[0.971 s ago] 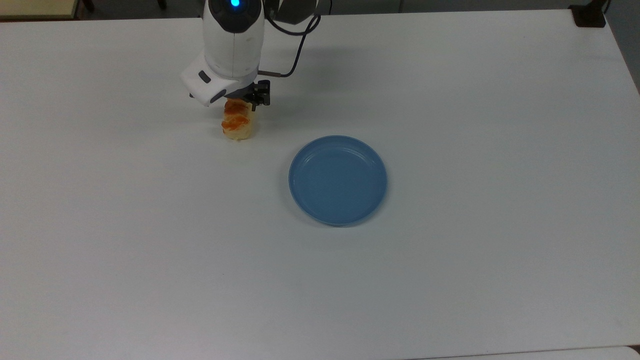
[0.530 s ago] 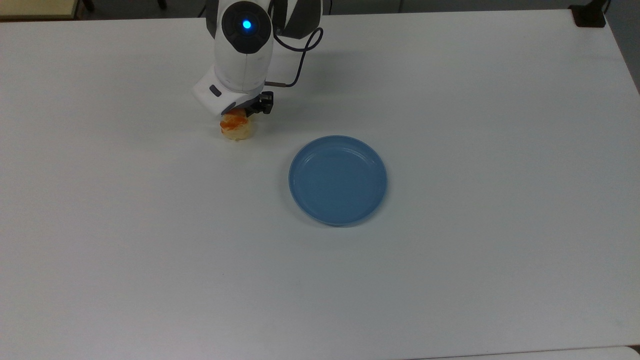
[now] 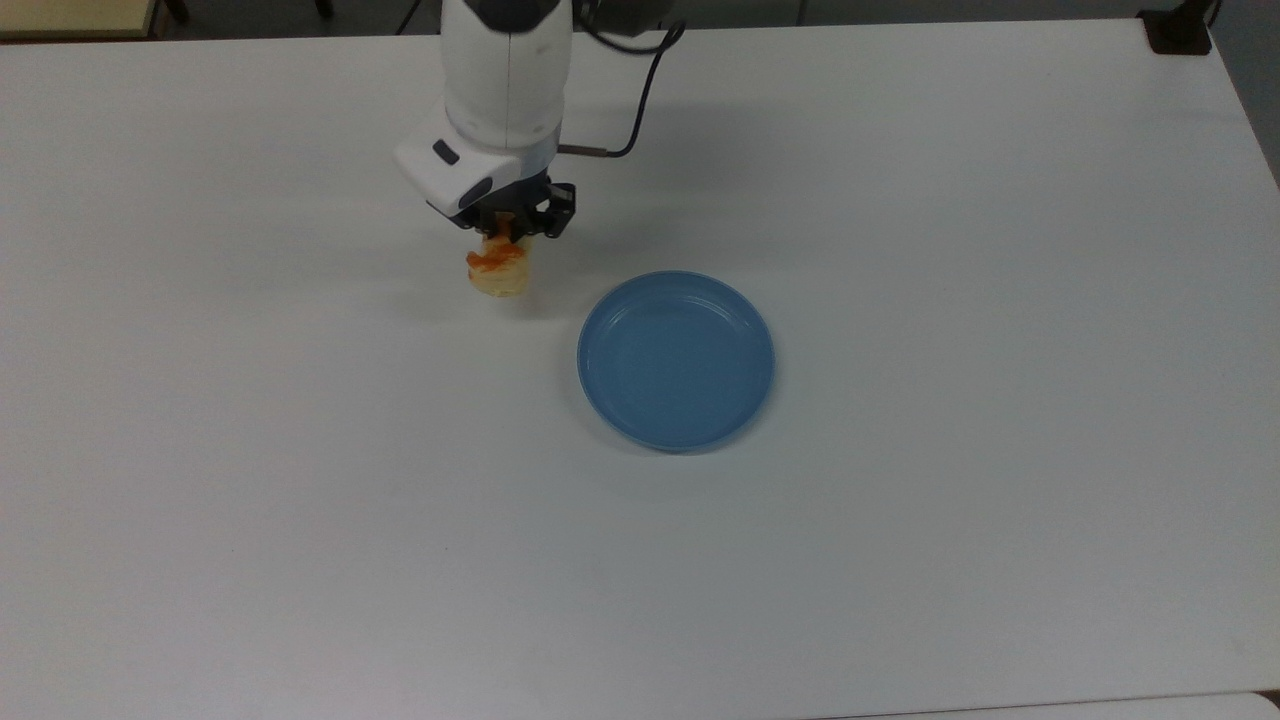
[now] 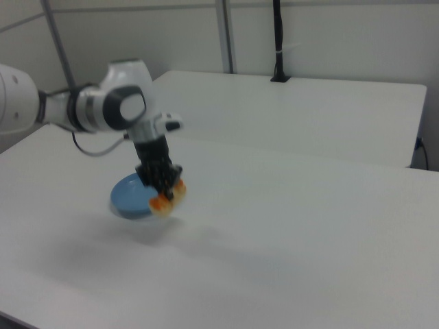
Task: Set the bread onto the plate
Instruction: 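Carry the bread roll over the blue plate and lower it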
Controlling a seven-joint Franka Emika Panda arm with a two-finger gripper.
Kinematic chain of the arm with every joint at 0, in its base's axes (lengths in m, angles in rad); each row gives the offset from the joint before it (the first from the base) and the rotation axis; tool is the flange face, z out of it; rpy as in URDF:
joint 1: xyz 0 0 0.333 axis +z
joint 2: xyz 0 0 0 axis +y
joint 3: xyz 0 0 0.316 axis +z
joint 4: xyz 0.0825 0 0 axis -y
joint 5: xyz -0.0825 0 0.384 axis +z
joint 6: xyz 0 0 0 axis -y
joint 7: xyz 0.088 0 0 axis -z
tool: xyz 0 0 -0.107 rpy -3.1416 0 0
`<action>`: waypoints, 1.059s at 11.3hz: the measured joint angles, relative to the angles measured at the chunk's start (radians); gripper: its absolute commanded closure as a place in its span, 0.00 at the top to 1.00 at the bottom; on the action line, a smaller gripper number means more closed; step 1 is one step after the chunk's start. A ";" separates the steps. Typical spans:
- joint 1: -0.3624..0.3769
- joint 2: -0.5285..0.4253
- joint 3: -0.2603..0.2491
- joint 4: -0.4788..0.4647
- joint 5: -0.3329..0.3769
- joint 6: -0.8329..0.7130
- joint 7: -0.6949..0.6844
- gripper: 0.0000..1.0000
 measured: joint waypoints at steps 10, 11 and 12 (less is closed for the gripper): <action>0.176 0.302 0.004 0.302 0.074 0.035 0.003 1.00; 0.180 0.306 0.004 0.305 0.074 0.035 0.010 1.00; 0.183 0.306 0.003 0.309 0.074 0.035 0.019 1.00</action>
